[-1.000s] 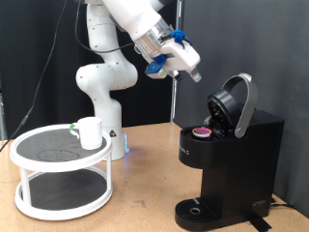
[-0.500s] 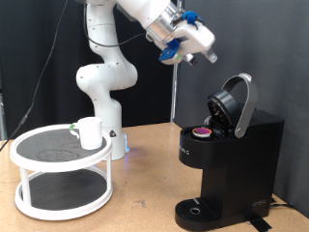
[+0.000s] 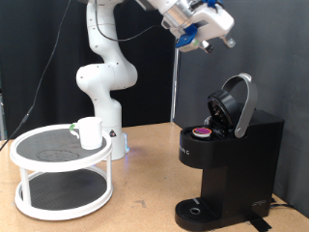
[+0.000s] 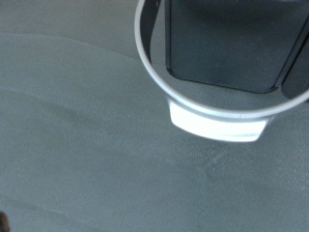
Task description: Make a cup of coffee with the keurig machine
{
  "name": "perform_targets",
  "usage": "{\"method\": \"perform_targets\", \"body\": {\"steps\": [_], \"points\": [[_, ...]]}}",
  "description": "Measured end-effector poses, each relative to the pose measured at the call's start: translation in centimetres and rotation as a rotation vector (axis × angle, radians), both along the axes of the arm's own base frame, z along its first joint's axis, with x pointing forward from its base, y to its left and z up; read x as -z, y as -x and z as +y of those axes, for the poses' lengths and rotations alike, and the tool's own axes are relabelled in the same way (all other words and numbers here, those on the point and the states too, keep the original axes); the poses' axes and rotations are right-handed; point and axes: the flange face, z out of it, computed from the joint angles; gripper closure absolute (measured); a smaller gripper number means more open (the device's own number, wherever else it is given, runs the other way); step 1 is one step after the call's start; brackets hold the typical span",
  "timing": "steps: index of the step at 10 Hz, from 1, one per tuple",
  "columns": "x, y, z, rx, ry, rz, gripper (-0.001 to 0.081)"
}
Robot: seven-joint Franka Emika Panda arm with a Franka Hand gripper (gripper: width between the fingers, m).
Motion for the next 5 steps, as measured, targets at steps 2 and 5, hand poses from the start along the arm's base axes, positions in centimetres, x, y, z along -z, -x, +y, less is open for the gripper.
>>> {"method": "perform_targets", "body": {"steps": [2,5], "points": [[-0.9,-0.1,2.2,-0.002,0.014,0.007,-0.0002],[-1.8,-0.6,4.9,-0.004,0.036,0.021,-0.0002]]}}
